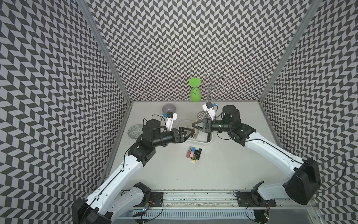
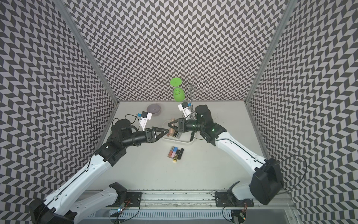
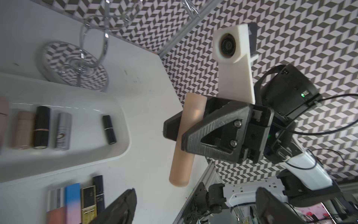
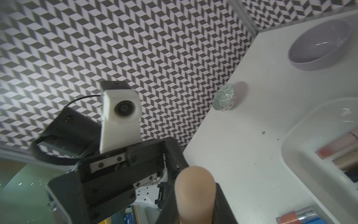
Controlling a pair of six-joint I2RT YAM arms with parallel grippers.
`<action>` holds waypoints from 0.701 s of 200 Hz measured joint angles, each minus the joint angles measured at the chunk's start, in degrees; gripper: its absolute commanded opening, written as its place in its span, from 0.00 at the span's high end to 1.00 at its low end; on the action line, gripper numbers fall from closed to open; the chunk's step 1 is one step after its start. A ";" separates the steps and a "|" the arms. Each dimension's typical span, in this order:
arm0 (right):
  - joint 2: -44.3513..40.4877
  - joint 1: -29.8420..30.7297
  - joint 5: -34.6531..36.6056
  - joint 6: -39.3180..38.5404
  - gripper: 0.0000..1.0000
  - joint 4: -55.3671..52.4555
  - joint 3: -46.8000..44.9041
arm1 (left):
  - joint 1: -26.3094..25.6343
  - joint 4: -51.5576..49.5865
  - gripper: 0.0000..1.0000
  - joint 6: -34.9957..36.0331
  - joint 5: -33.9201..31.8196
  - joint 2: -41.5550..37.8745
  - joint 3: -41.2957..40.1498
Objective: Put the lipstick into the storage box
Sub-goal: Place the lipstick in the storage box.
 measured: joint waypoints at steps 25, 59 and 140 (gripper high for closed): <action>3.96 -2.49 4.09 -2.03 0.76 -6.45 0.37 | 0.26 -8.87 0.01 4.44 -5.22 2.10 1.79; 11.87 -6.29 5.22 -4.09 0.76 -13.11 1.31 | 0.24 -15.54 0.01 7.67 -8.07 3.34 0.24; 24.98 -8.59 5.68 -6.58 0.76 -16.09 9.99 | 0.24 -18.14 0.01 10.86 -8.46 4.85 -5.95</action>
